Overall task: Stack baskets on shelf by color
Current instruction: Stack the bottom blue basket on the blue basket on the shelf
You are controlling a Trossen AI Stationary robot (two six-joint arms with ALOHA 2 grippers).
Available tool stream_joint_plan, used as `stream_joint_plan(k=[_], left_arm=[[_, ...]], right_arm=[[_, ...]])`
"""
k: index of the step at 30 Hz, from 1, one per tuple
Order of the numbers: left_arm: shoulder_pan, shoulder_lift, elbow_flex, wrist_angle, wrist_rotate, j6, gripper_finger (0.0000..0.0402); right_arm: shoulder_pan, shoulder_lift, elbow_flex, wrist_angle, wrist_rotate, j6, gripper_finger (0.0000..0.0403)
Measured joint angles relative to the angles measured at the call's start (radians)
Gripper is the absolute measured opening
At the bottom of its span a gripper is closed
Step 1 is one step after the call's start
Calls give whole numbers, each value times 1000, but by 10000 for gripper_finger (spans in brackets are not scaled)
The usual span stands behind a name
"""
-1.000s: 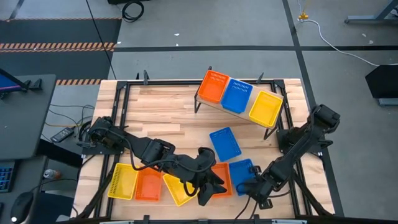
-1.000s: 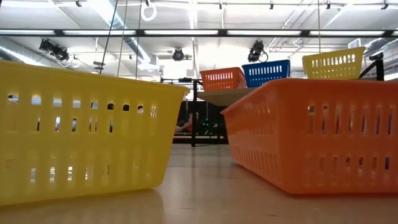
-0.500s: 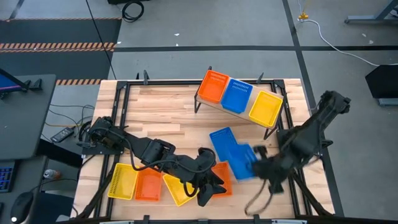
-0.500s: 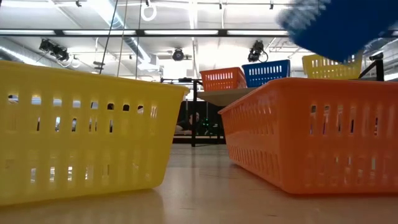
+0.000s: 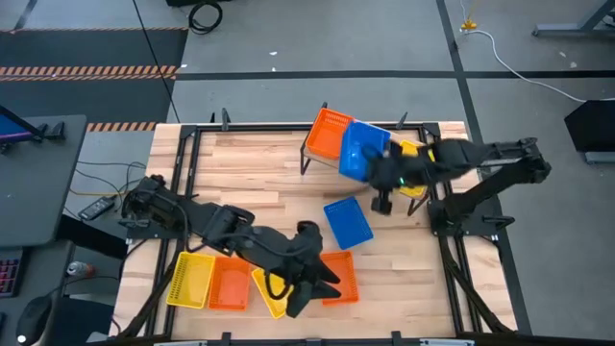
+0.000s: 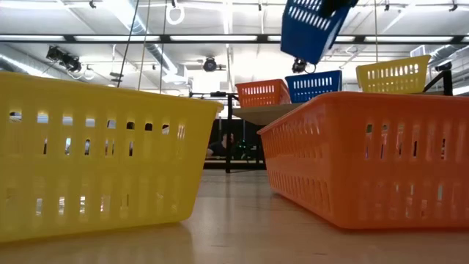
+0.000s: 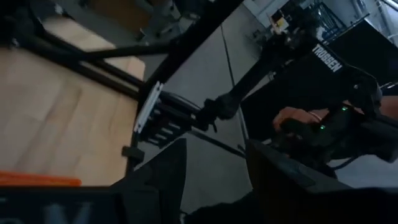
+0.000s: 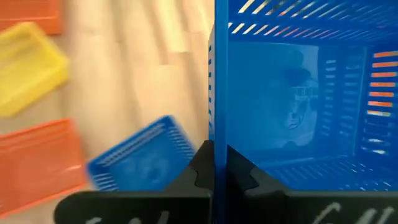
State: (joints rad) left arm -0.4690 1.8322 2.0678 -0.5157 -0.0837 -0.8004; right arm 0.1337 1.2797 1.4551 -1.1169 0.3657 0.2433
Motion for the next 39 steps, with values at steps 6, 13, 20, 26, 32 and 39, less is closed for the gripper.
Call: stream_joint_plan(k=[6, 13, 20, 26, 32, 39], left_arm=[[7, -41, 1, 5, -56, 64, 172], [19, -48, 1, 34, -71, 101, 172], [16, -51, 1, 36, -69, 111, 172], [18, -72, 1, 23, -61, 136, 172], [24, -97, 1, 31, -61, 140, 172], [23, -109, 1, 33, -75, 143, 172]], right_arm=[[-191, 16, 0, -6, -41, -92, 8], [-313, 65, 0, -14, -128, -132, 8], [-349, 80, 0, -124, -136, -133, 9], [-349, 77, 0, -136, -157, -131, 9], [-353, 77, 0, -137, -169, -88, 10], [-354, 77, 0, -141, -178, -79, 34]])
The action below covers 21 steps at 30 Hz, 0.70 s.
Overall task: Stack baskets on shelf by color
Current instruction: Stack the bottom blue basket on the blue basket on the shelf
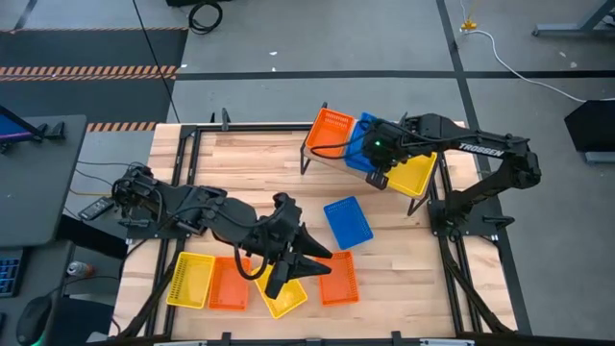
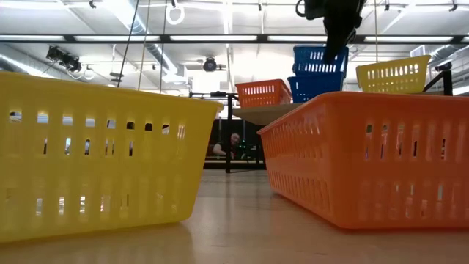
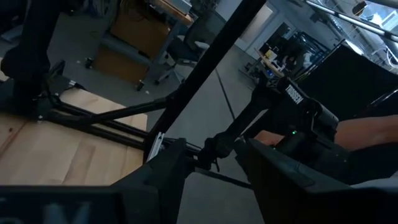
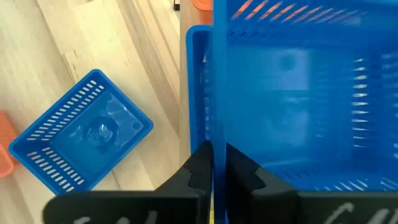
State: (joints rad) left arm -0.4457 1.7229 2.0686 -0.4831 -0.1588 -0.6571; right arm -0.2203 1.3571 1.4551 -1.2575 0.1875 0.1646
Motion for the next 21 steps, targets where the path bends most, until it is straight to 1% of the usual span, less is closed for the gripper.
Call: stream_joint_plan(k=[10, 15, 17, 21], left_arm=[[0, 0, 0, -1, -2, -2, 172], [-1, -4, 0, -11, -2, -1, 172], [-1, -4, 0, -11, -2, -1, 172], [-2, -4, 0, -15, 1, -1, 172]], right_arm=[[0, 0, 0, 10, -1, -3, 83], [0, 0, 0, 17, -11, -11, 90], [0, 0, 0, 29, -38, -22, 91], [0, 0, 0, 54, -130, -47, 92]])
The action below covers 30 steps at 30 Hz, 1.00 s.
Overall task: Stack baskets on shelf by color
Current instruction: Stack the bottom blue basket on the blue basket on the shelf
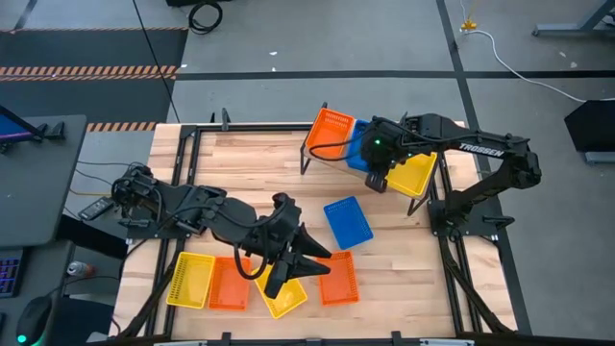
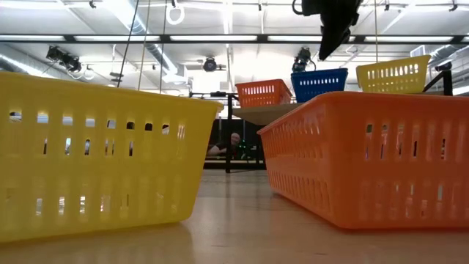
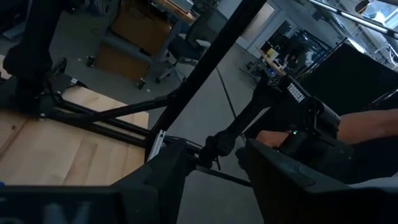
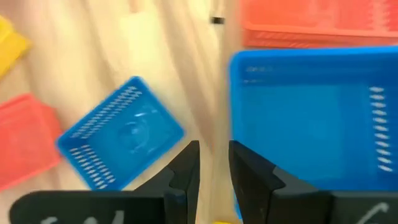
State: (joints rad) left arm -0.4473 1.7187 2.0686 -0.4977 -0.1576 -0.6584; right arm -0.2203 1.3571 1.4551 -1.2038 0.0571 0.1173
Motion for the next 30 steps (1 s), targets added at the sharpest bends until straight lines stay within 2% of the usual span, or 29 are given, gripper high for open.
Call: stream_joint_plan(k=[9, 15, 22, 30], left_arm=[[0, 0, 0, -7, 31, -11, 172], [0, 0, 0, -7, 31, -15, 172], [0, 0, 0, -9, 31, -38, 172], [0, 0, 0, -12, 31, -53, 172]], right_arm=[[-10, 0, -5, 3, 16, -43, 136], [-27, -1, -102, 14, 22, -43, 160], [-26, 0, -146, 23, 20, -37, 153], [-26, 0, -146, 41, -10, 3, 119]])
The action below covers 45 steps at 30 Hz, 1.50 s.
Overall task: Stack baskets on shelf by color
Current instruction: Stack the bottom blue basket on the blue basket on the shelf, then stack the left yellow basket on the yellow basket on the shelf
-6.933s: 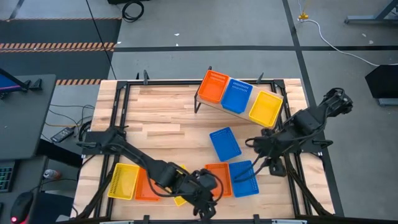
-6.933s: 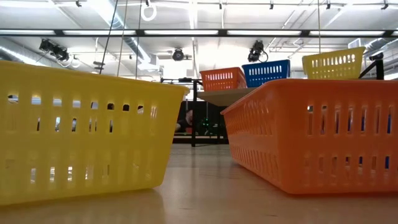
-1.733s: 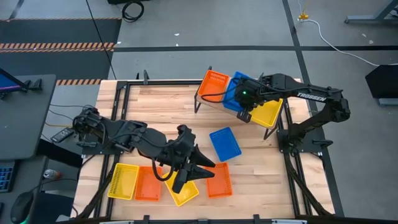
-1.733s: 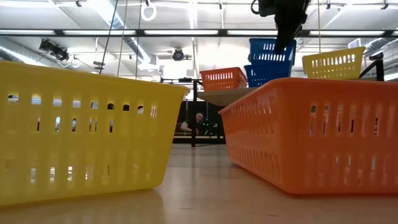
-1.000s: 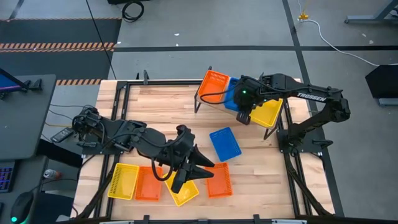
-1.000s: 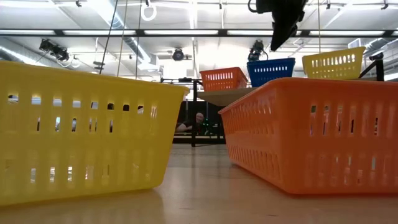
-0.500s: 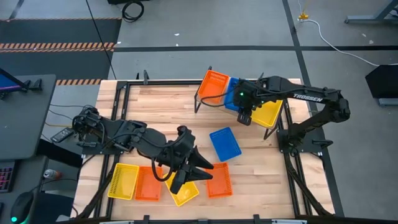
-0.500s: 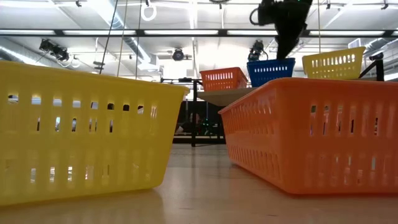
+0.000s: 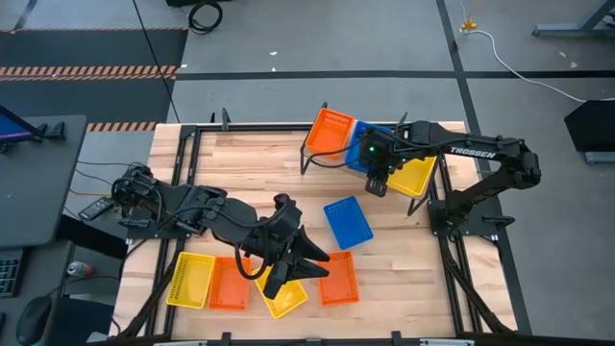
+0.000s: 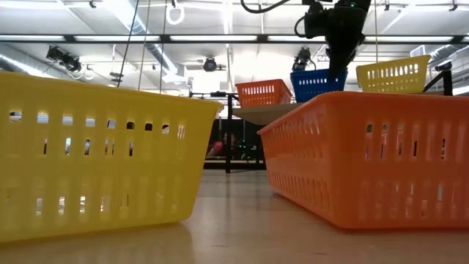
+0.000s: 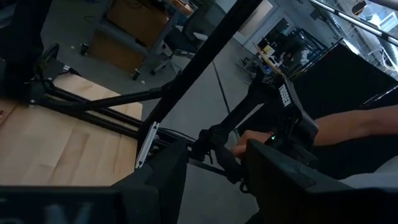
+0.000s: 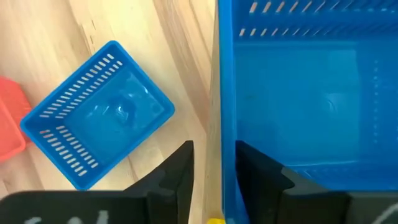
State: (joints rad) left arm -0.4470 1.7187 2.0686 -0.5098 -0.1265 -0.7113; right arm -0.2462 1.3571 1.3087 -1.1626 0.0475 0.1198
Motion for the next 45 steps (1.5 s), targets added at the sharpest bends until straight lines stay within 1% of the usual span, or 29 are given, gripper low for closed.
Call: stream_joint_plan(k=[6, 11, 19, 22, 25, 27, 29, 33, 36, 39, 45], left_arm=[[0, 0, 0, -5, 0, -2, 172], [0, 0, 0, -5, 0, -2, 172], [0, 0, 0, -6, 0, -1, 172], [0, 0, 1, -42, -21, -3, 172], [-2, 0, 2, -180, -57, -10, 172], [-2, 3, 2, -303, -68, -13, 172], [-2, 8, 1, -433, -69, -49, 172], [-26, 21, 2, -719, -15, -162, 172], [-68, 49, 1, -910, 24, -219, 172], [-119, 78, 0, -976, 33, -264, 172], [-234, 141, 0, -940, 115, -297, 172]], right_arm=[[0, 0, 0, 4, 0, 37, 96], [0, 0, 0, 10, 0, 63, 87], [0, 0, 0, 10, 10, 89, 82], [0, -13, 0, 10, -16, 98, 92], [9, -36, 22, -8, -34, 110, 110], [18, -50, 55, -21, -42, 116, 123], [33, -67, 96, -41, -49, 131, 137], [85, -98, 171, -51, -88, 184, 160], [143, -118, 199, -45, -108, 232, 169], [205, -131, 203, -42, -128, 279, 172], [349, -142, 203, -32, -131, 339, 171]])
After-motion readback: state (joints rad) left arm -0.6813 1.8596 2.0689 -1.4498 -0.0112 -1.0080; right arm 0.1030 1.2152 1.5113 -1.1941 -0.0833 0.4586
